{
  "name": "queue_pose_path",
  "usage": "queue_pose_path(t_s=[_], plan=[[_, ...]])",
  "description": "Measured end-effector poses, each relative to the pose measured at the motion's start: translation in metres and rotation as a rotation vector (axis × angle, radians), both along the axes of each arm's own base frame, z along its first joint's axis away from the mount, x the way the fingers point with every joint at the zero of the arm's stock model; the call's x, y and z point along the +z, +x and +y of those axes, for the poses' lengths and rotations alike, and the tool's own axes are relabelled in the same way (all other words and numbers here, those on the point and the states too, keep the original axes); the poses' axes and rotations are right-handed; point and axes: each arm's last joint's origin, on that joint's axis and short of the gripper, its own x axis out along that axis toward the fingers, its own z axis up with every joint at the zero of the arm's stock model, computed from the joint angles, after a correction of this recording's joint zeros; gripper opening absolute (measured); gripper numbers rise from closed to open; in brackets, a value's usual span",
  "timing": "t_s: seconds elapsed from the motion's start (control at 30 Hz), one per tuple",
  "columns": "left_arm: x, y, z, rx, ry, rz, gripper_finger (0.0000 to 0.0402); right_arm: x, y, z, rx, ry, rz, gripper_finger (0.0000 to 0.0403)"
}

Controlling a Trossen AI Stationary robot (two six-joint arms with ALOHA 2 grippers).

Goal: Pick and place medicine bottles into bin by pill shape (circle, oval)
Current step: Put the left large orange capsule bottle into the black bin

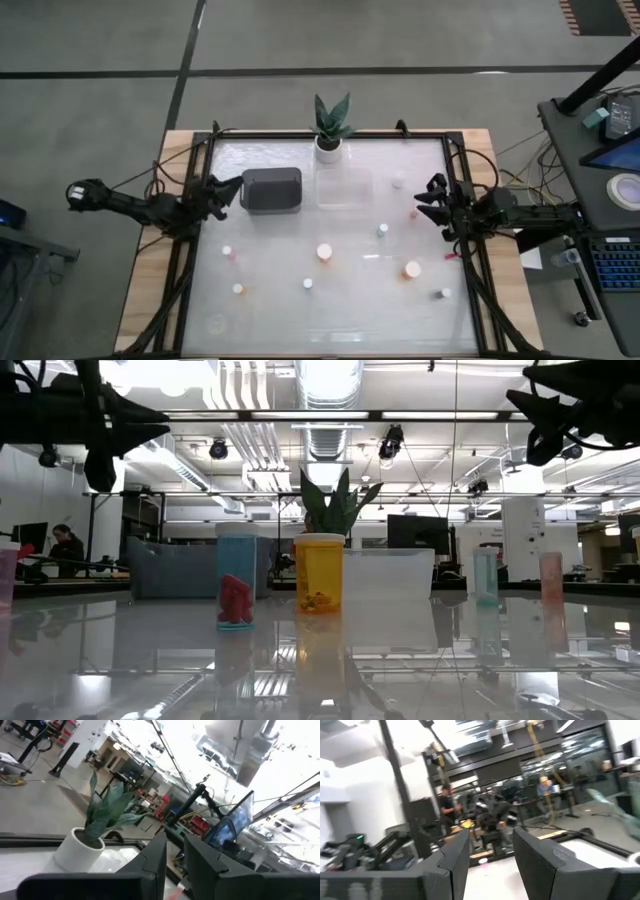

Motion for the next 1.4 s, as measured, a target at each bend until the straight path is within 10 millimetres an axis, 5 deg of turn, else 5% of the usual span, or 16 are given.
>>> queue_pose_path(t_s=[0.1, 0.33, 0.57, 0.8, 1.1, 1.4], plan=[[0.005, 0.003, -0.001, -0.016, 0.036, 0.015, 0.0051, 0.000, 0.000, -0.003, -0.091, 0.021, 0.000, 0.0141], [0.054, 0.019, -0.006, -0.026, 0.128, 0.032, 0.0051, 0.005, -0.002, -0.004, -0.188, -0.121, -0.037, 0.0141], [0.093, 0.064, -0.019, -0.109, 0.192, 0.091, 0.0051, 0.015, -0.007, -0.004, -0.246, -0.238, -0.145, 0.0141], [0.112, 0.119, -0.035, -0.235, 0.239, 0.184, 0.0051, 0.030, -0.011, -0.004, -0.284, -0.311, -0.179, 0.0141], [0.130, 0.181, -0.053, -0.397, 0.176, 0.554, 0.0051, 0.042, -0.014, -0.004, -0.286, -0.335, -0.140, 0.0141], [0.121, 0.228, -0.071, -0.622, 0.144, 0.960, 0.0051, 0.041, -0.013, -0.004, -0.287, -0.348, -0.121, 0.0141]])
